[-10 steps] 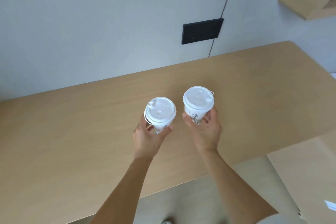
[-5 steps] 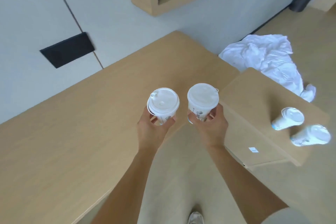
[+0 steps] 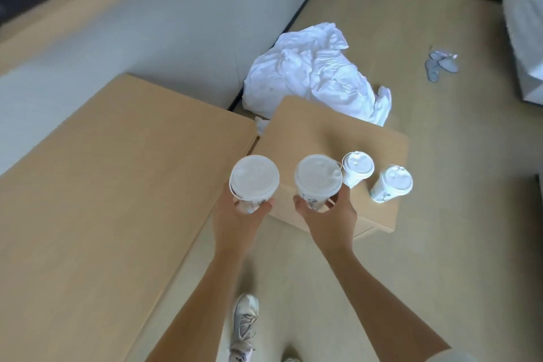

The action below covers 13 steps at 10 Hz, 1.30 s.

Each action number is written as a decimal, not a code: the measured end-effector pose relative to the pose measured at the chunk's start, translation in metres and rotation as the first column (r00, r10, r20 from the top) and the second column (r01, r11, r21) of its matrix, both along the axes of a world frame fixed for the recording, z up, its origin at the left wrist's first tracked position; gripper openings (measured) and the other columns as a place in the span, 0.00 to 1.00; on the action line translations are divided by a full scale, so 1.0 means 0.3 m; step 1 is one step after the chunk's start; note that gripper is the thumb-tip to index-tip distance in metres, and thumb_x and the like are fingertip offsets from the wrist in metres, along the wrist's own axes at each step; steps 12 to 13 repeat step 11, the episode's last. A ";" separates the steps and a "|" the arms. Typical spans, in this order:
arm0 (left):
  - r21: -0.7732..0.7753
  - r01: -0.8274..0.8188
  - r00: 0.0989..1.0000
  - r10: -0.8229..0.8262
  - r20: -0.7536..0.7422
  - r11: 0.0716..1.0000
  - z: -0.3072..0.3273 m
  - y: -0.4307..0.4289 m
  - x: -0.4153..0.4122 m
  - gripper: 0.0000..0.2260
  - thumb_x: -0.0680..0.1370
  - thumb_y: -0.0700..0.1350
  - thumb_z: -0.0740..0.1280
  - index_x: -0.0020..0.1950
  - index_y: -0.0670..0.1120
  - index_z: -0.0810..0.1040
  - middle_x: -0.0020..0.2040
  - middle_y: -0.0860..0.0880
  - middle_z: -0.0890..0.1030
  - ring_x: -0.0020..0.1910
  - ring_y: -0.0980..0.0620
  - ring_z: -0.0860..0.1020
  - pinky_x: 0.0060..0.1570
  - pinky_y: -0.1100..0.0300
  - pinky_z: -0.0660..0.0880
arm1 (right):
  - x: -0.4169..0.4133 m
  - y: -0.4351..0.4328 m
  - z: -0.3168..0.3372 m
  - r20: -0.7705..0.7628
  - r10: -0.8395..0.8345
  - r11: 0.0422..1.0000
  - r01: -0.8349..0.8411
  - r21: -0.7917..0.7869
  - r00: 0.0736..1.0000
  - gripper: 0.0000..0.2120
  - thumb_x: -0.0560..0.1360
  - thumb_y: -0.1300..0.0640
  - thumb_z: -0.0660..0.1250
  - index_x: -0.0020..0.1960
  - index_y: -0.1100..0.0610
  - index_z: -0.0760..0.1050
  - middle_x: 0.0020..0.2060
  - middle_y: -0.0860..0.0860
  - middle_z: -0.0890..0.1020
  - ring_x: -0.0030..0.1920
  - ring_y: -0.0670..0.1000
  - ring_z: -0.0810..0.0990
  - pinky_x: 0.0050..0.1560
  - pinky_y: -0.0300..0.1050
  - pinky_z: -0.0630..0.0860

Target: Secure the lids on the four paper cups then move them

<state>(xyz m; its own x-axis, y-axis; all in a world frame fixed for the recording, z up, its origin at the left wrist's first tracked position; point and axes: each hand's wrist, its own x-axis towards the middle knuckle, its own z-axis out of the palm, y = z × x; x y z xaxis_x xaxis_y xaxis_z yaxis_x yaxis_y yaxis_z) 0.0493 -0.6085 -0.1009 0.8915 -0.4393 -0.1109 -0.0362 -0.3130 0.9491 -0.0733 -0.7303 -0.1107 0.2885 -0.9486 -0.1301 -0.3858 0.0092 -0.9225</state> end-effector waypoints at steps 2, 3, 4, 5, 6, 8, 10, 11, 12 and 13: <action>0.043 0.175 0.983 -0.172 -0.058 0.984 -0.239 -0.274 0.166 0.30 0.67 0.49 0.83 0.65 0.61 0.76 0.57 0.63 0.83 0.58 0.62 0.81 0.59 0.59 0.78 | 0.136 -0.192 -0.238 -0.089 -0.157 0.988 0.157 -0.005 0.984 0.39 0.63 0.51 0.85 0.69 0.51 0.72 0.55 0.45 0.84 0.56 0.53 0.85 0.58 0.53 0.82; 0.067 0.233 0.971 -0.229 -0.068 0.970 -0.375 -0.403 0.258 0.32 0.66 0.49 0.83 0.68 0.59 0.76 0.60 0.62 0.83 0.61 0.60 0.81 0.63 0.52 0.79 | 0.231 -0.282 -0.372 -0.119 -0.226 0.974 0.226 -0.013 0.967 0.41 0.62 0.47 0.84 0.70 0.52 0.71 0.55 0.48 0.85 0.55 0.55 0.85 0.58 0.56 0.82; 0.060 0.265 0.963 -0.261 -0.065 0.963 -0.486 -0.520 0.347 0.32 0.67 0.44 0.83 0.68 0.57 0.76 0.60 0.62 0.83 0.61 0.60 0.81 0.64 0.53 0.79 | 0.306 -0.370 -0.486 -0.130 -0.259 0.965 0.261 -0.002 0.957 0.42 0.64 0.50 0.85 0.72 0.52 0.70 0.57 0.46 0.83 0.56 0.53 0.84 0.58 0.50 0.80; 0.047 0.256 0.966 -0.253 -0.053 0.966 -0.590 -0.627 0.432 0.33 0.67 0.43 0.83 0.69 0.57 0.76 0.59 0.64 0.82 0.60 0.64 0.80 0.64 0.56 0.78 | 0.364 -0.455 -0.593 -0.131 -0.284 0.958 0.286 -0.002 0.950 0.41 0.65 0.51 0.85 0.72 0.52 0.69 0.56 0.44 0.81 0.55 0.51 0.82 0.55 0.45 0.75; 0.040 0.260 0.965 -0.258 -0.036 0.965 -0.667 -0.694 0.485 0.33 0.67 0.42 0.83 0.69 0.56 0.76 0.58 0.65 0.82 0.59 0.67 0.79 0.63 0.59 0.78 | 0.396 -0.518 -0.670 -0.138 -0.308 0.948 0.316 0.037 0.941 0.37 0.66 0.51 0.85 0.69 0.53 0.69 0.51 0.38 0.78 0.55 0.53 0.81 0.53 0.47 0.75; 0.020 0.258 0.964 -0.256 -0.080 0.966 -0.740 -0.737 0.498 0.33 0.68 0.41 0.83 0.66 0.64 0.73 0.56 0.72 0.80 0.59 0.67 0.80 0.61 0.63 0.76 | 0.429 -0.559 -0.747 -0.188 -0.332 0.931 0.353 0.092 0.924 0.34 0.67 0.52 0.84 0.63 0.48 0.66 0.50 0.34 0.77 0.56 0.53 0.82 0.56 0.52 0.78; 0.228 0.357 0.933 -0.337 -0.124 0.906 -0.752 -0.664 0.479 0.37 0.70 0.49 0.81 0.74 0.60 0.67 0.66 0.64 0.77 0.68 0.54 0.75 0.66 0.63 0.68 | 0.390 -0.504 -0.725 -0.190 -0.233 0.939 0.271 0.210 0.954 0.45 0.69 0.49 0.83 0.79 0.51 0.63 0.68 0.46 0.77 0.65 0.50 0.79 0.60 0.42 0.69; 0.409 0.419 0.908 -0.385 -0.168 0.811 -0.677 -0.613 0.442 0.42 0.73 0.56 0.78 0.81 0.51 0.60 0.77 0.52 0.71 0.76 0.48 0.69 0.72 0.56 0.67 | 0.358 -0.431 -0.642 -0.297 -0.164 0.953 0.229 0.197 0.940 0.44 0.72 0.46 0.80 0.80 0.55 0.61 0.73 0.53 0.76 0.72 0.56 0.75 0.63 0.43 0.67; 0.409 0.419 0.908 -0.385 -0.168 0.811 -0.677 -0.613 0.442 0.42 0.73 0.56 0.78 0.81 0.51 0.60 0.77 0.52 0.71 0.76 0.48 0.69 0.72 0.56 0.67 | 0.358 -0.431 -0.642 -0.297 -0.164 0.953 0.229 0.197 0.940 0.44 0.72 0.46 0.80 0.80 0.55 0.61 0.73 0.53 0.76 0.72 0.56 0.75 0.63 0.43 0.67; 0.409 0.419 0.908 -0.385 -0.168 0.811 -0.677 -0.613 0.442 0.42 0.73 0.56 0.78 0.81 0.51 0.60 0.77 0.52 0.71 0.76 0.48 0.69 0.72 0.56 0.67 | 0.358 -0.431 -0.642 -0.297 -0.164 0.953 0.229 0.197 0.940 0.44 0.72 0.46 0.80 0.80 0.55 0.61 0.73 0.53 0.76 0.72 0.56 0.75 0.63 0.43 0.67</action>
